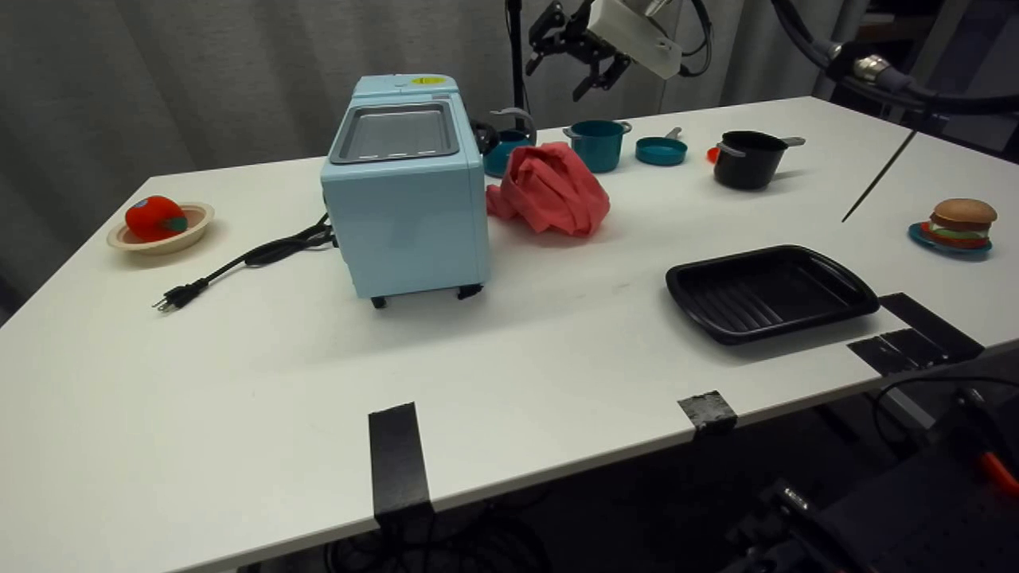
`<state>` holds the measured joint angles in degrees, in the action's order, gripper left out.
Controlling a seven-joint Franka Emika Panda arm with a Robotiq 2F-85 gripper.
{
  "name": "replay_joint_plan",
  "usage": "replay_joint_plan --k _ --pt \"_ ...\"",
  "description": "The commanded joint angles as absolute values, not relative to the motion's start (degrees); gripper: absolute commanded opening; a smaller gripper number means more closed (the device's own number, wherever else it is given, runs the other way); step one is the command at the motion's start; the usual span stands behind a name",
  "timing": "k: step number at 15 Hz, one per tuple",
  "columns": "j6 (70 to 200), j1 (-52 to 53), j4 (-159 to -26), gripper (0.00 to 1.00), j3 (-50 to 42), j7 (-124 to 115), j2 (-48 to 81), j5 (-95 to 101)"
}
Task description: Unfold the orange cloth
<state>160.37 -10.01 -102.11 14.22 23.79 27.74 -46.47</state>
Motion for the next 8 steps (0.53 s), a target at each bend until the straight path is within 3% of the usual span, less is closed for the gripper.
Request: replay_joint_plan --k 1,8 --pt "155.57 -10.25 -104.96 1.0 11.1 20.74 23.85 -43.09" --pt "142.15 -10.53 -105.43 1.0 3.44 13.29 17.79 -32.62"
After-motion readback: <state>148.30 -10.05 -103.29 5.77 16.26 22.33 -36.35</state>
